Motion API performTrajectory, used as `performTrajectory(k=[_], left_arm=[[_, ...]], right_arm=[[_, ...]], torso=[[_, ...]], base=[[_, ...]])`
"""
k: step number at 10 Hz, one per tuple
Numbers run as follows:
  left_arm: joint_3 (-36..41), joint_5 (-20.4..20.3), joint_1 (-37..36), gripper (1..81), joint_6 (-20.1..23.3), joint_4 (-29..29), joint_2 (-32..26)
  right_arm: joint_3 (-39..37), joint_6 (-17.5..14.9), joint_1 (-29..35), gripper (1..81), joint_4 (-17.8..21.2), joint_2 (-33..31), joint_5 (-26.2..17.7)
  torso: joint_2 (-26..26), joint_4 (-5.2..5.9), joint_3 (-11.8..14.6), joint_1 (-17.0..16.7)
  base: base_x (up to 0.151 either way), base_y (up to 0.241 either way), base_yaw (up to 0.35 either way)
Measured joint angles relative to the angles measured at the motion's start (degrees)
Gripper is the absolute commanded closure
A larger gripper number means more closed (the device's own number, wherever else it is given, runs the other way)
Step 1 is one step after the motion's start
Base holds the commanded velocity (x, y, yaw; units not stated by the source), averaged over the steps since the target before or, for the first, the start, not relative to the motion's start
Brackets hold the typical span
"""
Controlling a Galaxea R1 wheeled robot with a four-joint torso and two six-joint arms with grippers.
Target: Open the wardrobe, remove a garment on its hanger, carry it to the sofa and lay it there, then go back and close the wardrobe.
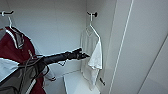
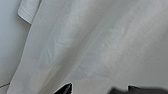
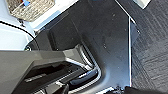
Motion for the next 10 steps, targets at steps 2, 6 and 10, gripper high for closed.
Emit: performTrajectory(k=[2, 6, 10], left_arm=[[-4.3, 0.4, -4.7, 1.0, -3.9, -0.1, 1.8], [-7.6, 1.0, -11.4, 1.0, -11.8, -0.2, 4.0], [-7.1, -1.7, -14.7, 1.0, -25.7, -0.4, 4.0]], right_arm=[[0.0, 0.0, 0.0, 1.0, 0.0, 0.0, 0.0], [0.0, 0.0, 0.0, 1.0, 0.0, 0.0, 0.0], [-0.3, 0.0, 0.1, 1.0, 0.0, 0.8, 0.0]], torso=[[0.0, 0.00, 0.0, 0.0], [0.0, 0.00, 0.0, 0.0], [0.0, 0.00, 0.0, 0.0]], base=[[0.000, 0.000, 0.000], [0.000, 0.000, 0.000], [0.000, 0.000, 0.000]])
